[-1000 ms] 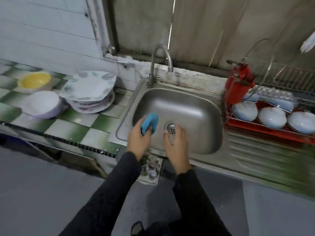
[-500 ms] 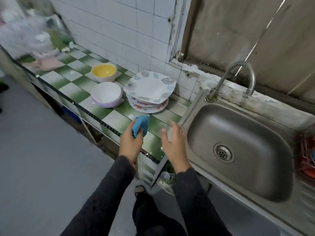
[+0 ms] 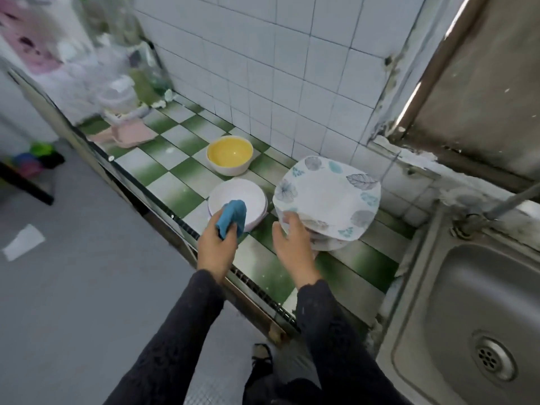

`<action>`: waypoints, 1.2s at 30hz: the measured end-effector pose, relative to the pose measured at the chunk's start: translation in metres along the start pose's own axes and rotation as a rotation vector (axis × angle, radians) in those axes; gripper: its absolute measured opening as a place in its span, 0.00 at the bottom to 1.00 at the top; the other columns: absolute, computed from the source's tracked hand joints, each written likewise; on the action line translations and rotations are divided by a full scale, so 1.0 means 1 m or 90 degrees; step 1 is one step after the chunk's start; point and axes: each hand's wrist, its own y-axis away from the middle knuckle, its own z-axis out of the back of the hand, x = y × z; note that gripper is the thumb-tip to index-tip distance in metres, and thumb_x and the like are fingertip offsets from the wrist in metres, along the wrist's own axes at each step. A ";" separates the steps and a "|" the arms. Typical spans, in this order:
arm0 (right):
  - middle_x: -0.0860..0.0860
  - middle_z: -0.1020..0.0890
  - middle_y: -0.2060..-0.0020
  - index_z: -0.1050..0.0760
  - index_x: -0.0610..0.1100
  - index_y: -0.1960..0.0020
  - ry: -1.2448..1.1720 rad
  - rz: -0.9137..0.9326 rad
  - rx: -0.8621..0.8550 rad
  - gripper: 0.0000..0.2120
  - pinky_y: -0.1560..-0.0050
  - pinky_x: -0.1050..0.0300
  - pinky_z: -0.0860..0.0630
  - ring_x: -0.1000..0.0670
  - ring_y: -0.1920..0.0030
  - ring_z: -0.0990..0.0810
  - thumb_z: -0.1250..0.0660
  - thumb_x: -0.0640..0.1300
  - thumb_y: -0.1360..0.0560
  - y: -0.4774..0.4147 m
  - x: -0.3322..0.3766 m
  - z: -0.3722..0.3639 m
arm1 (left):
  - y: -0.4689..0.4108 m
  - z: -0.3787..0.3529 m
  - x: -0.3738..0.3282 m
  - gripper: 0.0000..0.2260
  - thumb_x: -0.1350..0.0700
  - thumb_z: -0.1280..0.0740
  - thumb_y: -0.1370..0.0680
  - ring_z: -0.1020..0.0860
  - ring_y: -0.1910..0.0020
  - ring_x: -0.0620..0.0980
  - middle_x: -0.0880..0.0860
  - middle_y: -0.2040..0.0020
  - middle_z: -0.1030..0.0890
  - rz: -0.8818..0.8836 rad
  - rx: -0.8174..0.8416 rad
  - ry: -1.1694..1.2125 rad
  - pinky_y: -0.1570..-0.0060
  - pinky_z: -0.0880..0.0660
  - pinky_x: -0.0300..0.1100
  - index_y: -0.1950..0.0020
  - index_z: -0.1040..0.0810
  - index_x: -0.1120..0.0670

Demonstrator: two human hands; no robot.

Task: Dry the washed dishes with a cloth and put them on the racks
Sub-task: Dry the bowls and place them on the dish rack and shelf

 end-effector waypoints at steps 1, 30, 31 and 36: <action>0.43 0.25 0.34 0.31 0.38 0.30 0.010 -0.030 0.017 0.18 0.41 0.60 0.34 0.46 0.35 0.28 0.39 0.45 0.17 -0.009 0.001 -0.007 | -0.011 0.003 0.003 0.18 0.62 0.36 0.20 0.20 0.44 0.49 0.52 0.41 0.19 0.006 0.000 0.002 0.44 0.23 0.44 0.29 0.27 0.52; 0.41 0.20 0.39 0.29 0.37 0.33 0.371 -0.467 -0.112 0.16 0.42 0.52 0.22 0.42 0.41 0.19 0.39 0.37 0.20 -0.146 0.038 -0.153 | -0.280 0.072 0.049 0.13 0.59 0.35 0.20 0.20 0.50 0.58 0.58 0.48 0.18 0.027 0.386 -0.041 0.44 0.21 0.56 0.35 0.24 0.50; 0.40 0.20 0.40 0.28 0.35 0.35 0.344 -0.463 -0.112 0.14 0.42 0.52 0.22 0.41 0.41 0.19 0.40 0.37 0.20 -0.148 0.041 -0.152 | -0.282 0.073 0.050 0.14 0.60 0.36 0.20 0.20 0.50 0.58 0.58 0.47 0.18 0.026 0.389 -0.037 0.44 0.22 0.56 0.35 0.25 0.51; 0.39 0.20 0.41 0.28 0.34 0.37 0.308 -0.423 -0.126 0.13 0.43 0.53 0.23 0.40 0.42 0.20 0.39 0.36 0.19 -0.149 0.064 -0.149 | -0.289 0.075 0.048 0.15 0.61 0.36 0.19 0.21 0.47 0.54 0.55 0.44 0.19 0.004 0.420 -0.014 0.44 0.22 0.50 0.33 0.25 0.53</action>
